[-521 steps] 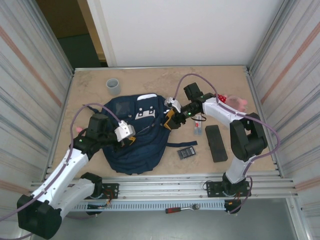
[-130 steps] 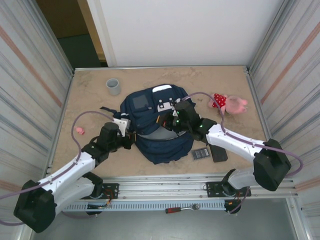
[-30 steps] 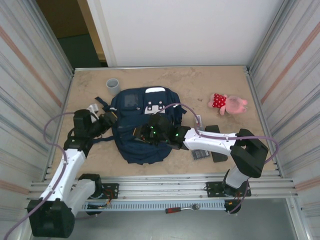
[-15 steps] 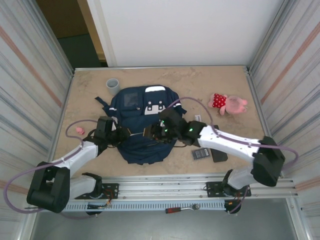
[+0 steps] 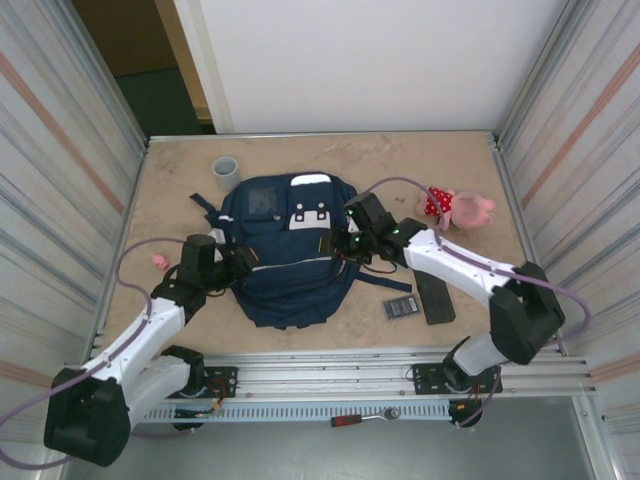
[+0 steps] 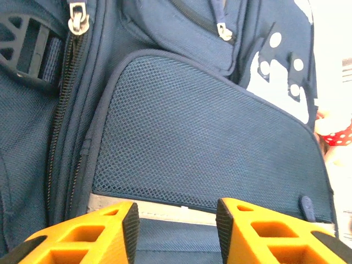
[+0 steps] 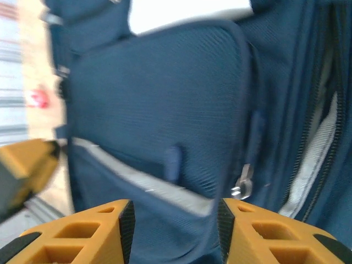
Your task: Pack books, pencil case, and school supplies into a backpack
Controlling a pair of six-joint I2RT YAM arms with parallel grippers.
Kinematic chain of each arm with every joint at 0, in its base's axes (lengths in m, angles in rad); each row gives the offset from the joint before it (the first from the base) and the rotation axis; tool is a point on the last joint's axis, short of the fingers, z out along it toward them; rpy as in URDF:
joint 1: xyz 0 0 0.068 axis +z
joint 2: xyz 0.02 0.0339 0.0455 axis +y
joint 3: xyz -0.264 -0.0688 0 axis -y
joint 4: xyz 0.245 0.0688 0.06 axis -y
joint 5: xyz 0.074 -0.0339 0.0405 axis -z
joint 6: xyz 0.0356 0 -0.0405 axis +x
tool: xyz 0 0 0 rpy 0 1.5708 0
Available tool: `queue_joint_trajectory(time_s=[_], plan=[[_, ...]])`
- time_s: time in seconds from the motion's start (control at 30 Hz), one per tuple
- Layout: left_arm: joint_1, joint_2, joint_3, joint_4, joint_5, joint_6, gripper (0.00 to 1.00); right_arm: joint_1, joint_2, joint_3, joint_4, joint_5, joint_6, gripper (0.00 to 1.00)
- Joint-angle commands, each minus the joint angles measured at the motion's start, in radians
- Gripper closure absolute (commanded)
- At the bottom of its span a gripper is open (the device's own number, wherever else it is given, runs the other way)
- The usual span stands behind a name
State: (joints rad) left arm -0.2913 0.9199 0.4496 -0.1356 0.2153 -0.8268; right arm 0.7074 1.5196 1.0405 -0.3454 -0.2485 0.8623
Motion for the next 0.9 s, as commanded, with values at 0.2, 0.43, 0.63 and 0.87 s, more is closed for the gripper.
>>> queue_joint_trajectory(time_s=[0.2, 0.43, 0.63, 0.87], plan=[[-0.01, -0.067, 0.078, -0.071, 0.004, 0.064, 0.49, -0.043, 0.011, -0.014, -0.076, 0.014, -0.112, 0.54], [-0.02, -0.042, 0.154, -0.112, 0.017, 0.168, 0.46, -0.22, -0.166, 0.136, -0.493, 0.113, -0.338, 0.41], [-0.06, 0.0, 0.167, -0.09, 0.005, 0.168, 0.45, -0.554, -0.244, 0.096, -0.774, 0.284, -0.468, 0.33], [-0.087, 0.057, 0.179, -0.063, 0.009, 0.152, 0.45, -0.732, -0.186, -0.028, -0.697, 0.132, -0.476, 0.22]])
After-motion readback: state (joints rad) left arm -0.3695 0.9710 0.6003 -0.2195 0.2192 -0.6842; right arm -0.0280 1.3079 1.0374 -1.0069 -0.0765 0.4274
